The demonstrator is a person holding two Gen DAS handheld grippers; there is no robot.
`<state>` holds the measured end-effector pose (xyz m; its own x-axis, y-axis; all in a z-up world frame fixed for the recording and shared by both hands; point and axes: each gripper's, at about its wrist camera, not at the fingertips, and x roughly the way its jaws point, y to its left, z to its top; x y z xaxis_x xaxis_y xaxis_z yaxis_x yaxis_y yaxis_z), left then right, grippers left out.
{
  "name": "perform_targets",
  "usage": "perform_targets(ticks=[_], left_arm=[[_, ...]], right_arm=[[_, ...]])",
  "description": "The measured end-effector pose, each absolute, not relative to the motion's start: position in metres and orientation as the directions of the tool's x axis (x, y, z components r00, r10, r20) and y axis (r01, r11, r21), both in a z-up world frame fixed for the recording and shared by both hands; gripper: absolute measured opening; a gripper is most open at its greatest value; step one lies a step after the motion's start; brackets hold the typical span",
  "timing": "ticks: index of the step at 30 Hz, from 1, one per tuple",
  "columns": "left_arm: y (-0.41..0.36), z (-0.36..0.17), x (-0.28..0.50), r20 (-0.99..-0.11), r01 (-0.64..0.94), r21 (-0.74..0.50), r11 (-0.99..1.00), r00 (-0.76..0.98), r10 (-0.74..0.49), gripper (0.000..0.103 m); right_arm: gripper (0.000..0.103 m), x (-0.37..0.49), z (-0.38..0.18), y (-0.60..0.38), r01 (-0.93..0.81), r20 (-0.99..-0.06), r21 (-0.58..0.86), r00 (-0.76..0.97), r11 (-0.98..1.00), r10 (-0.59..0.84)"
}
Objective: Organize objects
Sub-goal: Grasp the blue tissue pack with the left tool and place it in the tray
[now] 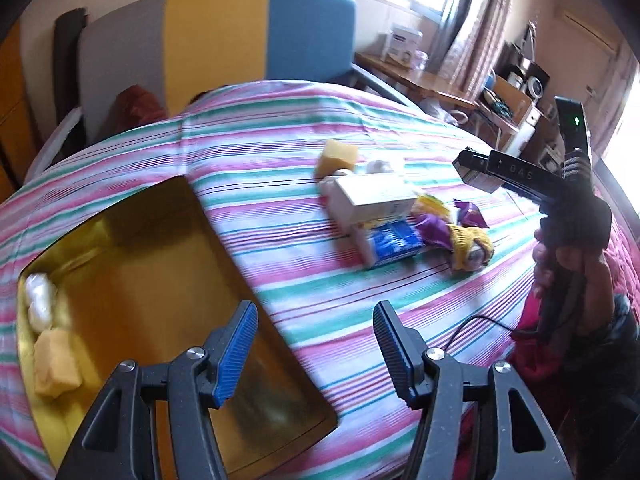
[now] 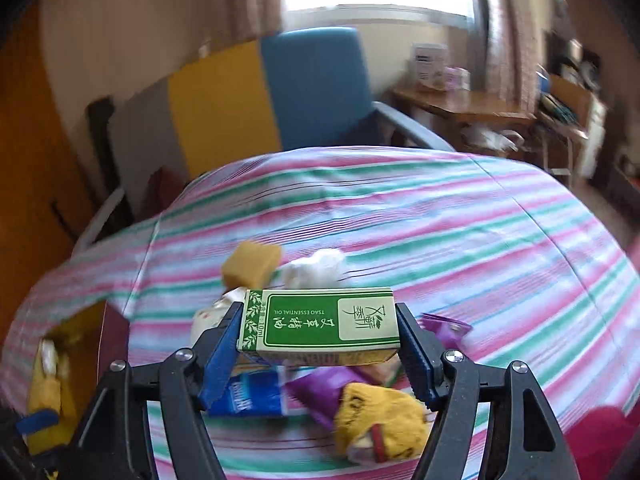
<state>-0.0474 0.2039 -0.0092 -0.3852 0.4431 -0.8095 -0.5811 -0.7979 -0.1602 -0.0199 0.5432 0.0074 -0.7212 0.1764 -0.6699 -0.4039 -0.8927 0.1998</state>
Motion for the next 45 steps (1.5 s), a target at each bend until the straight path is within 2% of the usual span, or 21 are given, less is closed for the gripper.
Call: perform_targets(ticks=[4,8,15,24,30,35,45], left_arm=[[0.246,-0.026,-0.062,-0.843,-0.591,-0.176,-0.787,-0.322,0.431,0.061],[0.28,-0.051,-0.077,-0.874,-0.563,-0.225,-0.796,-0.244,0.42,0.065],[0.33,-0.079,-0.091,-0.895,-0.542,-0.193,-0.818,-0.244,0.373,0.083],[0.367,-0.097,-0.101,-0.909,-0.536,-0.136,-0.833,-0.267,0.321,0.086],[0.345,-0.101,-0.096,-0.889,-0.544,-0.183,-0.819,-0.264,0.374,0.08],[0.313,-0.095,-0.077,-0.88,-0.556,-0.173,-0.813,-0.284,0.381,0.08],[0.258,-0.049,-0.034,-0.826,-0.591,-0.162,-0.79,-0.357,0.436,0.08]], right_arm=[[0.072,-0.013,0.002,0.561,-0.451,-0.669,0.284,-0.726,-0.846,0.163],[0.072,-0.014,0.003,0.558,-0.439,-0.654,0.3,-0.741,-0.847,0.152],[0.072,-0.018,0.0,0.558,-0.414,-0.655,0.332,-0.748,-0.848,0.109],[0.072,-0.018,0.0,0.558,-0.391,-0.646,0.351,-0.759,-0.851,0.082],[0.072,-0.023,-0.003,0.557,-0.375,-0.657,0.34,-0.751,-0.862,0.068],[0.072,-0.034,-0.01,0.542,-0.304,-0.691,0.309,-0.723,-0.901,0.007],[0.072,-0.05,-0.027,0.505,-0.194,-0.763,0.164,-0.646,-0.967,0.0]])
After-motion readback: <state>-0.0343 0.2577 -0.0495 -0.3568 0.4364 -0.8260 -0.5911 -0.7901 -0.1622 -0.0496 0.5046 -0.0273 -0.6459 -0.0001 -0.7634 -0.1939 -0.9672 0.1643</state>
